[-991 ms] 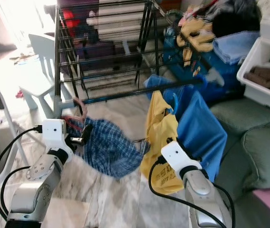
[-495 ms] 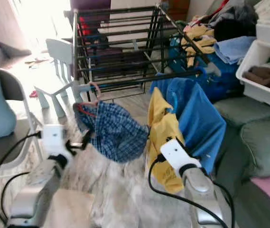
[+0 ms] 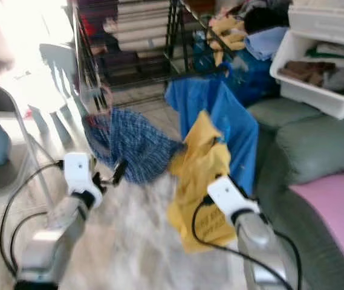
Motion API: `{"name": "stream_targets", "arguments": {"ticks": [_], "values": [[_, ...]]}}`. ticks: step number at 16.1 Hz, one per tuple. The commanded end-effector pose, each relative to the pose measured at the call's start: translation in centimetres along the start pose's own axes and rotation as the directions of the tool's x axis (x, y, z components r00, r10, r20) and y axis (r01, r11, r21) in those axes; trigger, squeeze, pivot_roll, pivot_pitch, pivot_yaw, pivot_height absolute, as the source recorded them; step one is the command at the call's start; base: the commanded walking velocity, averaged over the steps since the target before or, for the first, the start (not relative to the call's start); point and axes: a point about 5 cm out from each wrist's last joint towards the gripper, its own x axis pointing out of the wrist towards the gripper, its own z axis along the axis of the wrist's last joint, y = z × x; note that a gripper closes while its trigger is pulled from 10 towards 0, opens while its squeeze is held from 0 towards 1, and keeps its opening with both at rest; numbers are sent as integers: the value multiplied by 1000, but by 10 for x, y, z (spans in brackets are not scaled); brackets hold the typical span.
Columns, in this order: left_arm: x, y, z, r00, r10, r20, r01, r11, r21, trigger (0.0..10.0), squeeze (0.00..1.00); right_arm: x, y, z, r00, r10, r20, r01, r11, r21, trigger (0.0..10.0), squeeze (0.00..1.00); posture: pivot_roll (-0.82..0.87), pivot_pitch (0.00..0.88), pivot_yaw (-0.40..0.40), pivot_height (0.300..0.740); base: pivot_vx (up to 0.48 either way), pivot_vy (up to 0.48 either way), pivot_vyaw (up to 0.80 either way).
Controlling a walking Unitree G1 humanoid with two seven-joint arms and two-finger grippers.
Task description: Hang hanger
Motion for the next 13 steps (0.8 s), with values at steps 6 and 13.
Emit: {"name": "stream_targets", "arguments": {"ticks": [6, 13], "values": [[-3, 6, -1, 999, 37, -7, -36, 999, 5, 10000, 0, 6, 5, 21, 996, 20, 85, -19, 1000, -6, 10000, 0, -126, 0, 17, 740, -316, 0, 0], [-2, 3, -3, 999, 33, -13, -33, 999, 0, 10000, 0, 7, 6, 23, 996, 27, 90, -27, 1000, -6, 10000, 0, -133, 0, 8, 740, -318, 0, 0]]}}
